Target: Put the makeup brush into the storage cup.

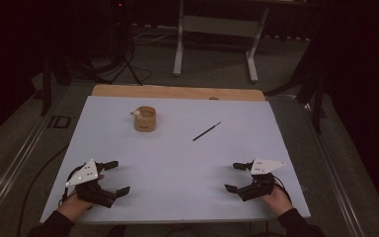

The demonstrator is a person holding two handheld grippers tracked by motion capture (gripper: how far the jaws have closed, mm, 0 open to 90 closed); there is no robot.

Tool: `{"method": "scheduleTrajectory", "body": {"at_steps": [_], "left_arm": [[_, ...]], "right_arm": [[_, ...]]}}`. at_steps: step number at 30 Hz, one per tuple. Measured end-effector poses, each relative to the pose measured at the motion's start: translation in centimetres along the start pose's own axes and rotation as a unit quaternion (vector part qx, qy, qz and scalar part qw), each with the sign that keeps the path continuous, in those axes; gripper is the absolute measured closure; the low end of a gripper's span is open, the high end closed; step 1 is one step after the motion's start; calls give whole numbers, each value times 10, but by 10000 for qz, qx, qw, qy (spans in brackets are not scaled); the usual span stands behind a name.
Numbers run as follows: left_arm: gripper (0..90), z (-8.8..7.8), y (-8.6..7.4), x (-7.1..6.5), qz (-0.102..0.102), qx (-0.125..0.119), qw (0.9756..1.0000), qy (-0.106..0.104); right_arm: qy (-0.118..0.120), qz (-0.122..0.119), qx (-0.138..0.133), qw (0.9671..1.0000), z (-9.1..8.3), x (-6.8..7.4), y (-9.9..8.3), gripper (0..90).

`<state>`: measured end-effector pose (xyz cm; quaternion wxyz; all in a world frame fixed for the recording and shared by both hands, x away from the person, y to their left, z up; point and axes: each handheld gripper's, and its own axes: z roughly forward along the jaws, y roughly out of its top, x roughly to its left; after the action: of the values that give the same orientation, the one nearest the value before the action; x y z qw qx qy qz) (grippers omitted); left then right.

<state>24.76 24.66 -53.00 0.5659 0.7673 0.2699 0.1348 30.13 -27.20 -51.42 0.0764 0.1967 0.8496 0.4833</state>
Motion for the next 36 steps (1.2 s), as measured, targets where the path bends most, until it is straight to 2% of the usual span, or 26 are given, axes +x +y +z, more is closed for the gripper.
{"method": "scheduleTrajectory", "body": {"at_steps": [17,21,24,31,34,36], "left_arm": [[0,-2,3,-3,75,-63,9999,43],[0,-2,3,-3,74,-48,10000,26],[0,-2,4,-4,55,-83,9999,34],[0,-3,4,-4,80,-88,9999,69],[0,-3,5,-5,75,-98,9999,62],[0,-3,5,-5,96,-98,9999,51]], "right_arm": [[79,-40,127,9999,2,4,0,133],[179,-31,343,9992,8,5,-1,136],[193,-8,355,9992,10,6,1,135],[185,259,305,9990,11,0,4,136],[148,150,381,9991,9,-3,8,135],[131,160,375,9991,9,-6,13,135]]}}
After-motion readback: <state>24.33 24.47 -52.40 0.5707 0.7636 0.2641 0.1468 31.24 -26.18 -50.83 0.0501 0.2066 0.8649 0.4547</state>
